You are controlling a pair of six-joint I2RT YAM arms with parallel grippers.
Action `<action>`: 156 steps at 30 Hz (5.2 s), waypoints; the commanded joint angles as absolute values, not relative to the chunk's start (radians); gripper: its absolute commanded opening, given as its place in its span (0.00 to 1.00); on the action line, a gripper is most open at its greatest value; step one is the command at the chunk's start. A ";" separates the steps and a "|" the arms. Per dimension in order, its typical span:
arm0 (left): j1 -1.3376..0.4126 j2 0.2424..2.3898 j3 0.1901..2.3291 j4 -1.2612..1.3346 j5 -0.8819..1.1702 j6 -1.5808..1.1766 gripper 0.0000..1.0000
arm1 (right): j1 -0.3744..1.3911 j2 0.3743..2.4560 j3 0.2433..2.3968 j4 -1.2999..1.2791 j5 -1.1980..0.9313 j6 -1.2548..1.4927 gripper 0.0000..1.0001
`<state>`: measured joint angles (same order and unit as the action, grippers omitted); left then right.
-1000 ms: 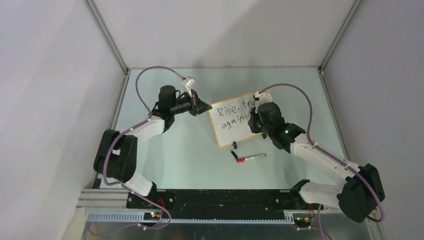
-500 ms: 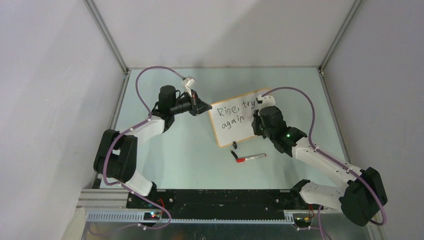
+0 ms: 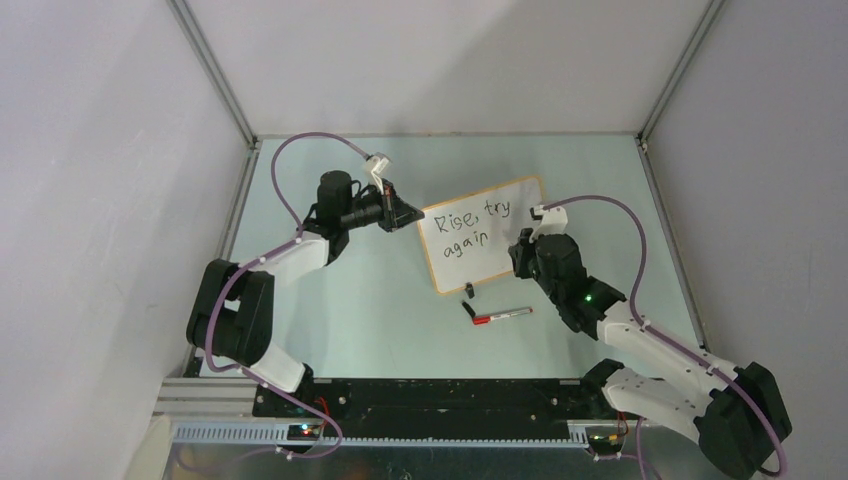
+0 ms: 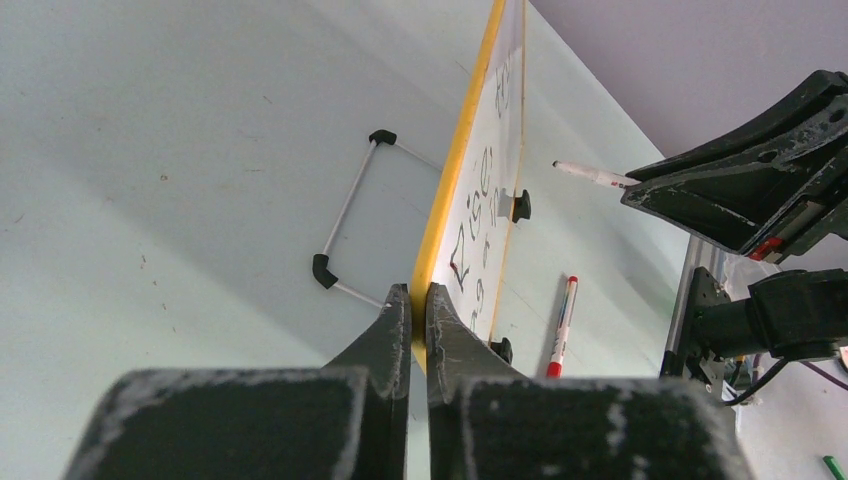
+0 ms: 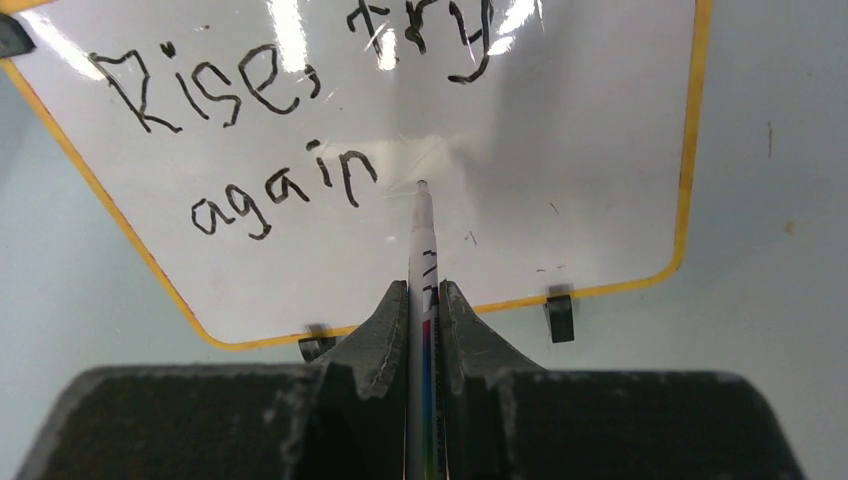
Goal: Write a sentence on the whiteboard
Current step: Write a sentence on the whiteboard, then pick up the pen cap from the center of the board.
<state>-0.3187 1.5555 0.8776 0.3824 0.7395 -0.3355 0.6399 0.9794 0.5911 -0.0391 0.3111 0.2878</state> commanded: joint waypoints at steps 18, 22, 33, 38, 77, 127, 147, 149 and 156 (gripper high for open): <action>-0.334 1.542 0.896 0.335 0.718 -0.288 0.03 | 0.664 0.972 0.569 0.083 0.353 0.280 0.00; -0.334 1.545 0.896 0.336 0.720 -0.288 0.03 | 0.662 0.980 0.569 0.085 0.339 0.272 0.00; -0.333 1.540 0.895 0.336 0.719 -0.288 0.03 | 0.645 1.015 0.579 0.084 0.290 0.276 0.00; -0.333 1.540 0.895 0.332 0.720 -0.287 0.03 | 0.640 1.063 0.603 0.071 0.262 0.278 0.00; -0.335 1.540 0.892 0.339 0.723 -0.290 0.03 | 0.597 1.137 0.664 0.070 0.236 0.274 0.00; -0.330 0.849 0.672 -0.185 -0.684 -0.694 0.99 | 0.666 0.687 0.484 0.084 0.330 0.318 0.00; -0.872 0.985 0.808 -0.843 -0.542 -1.505 0.86 | 0.639 0.441 0.410 -0.024 0.409 0.346 0.00; -0.965 1.106 0.907 -0.896 -0.545 -1.575 0.83 | 0.631 0.430 0.396 -0.018 0.413 0.353 0.00; -1.130 1.445 1.114 -0.908 -0.473 -1.693 0.69 | 0.617 0.404 0.377 -0.024 0.433 0.373 0.00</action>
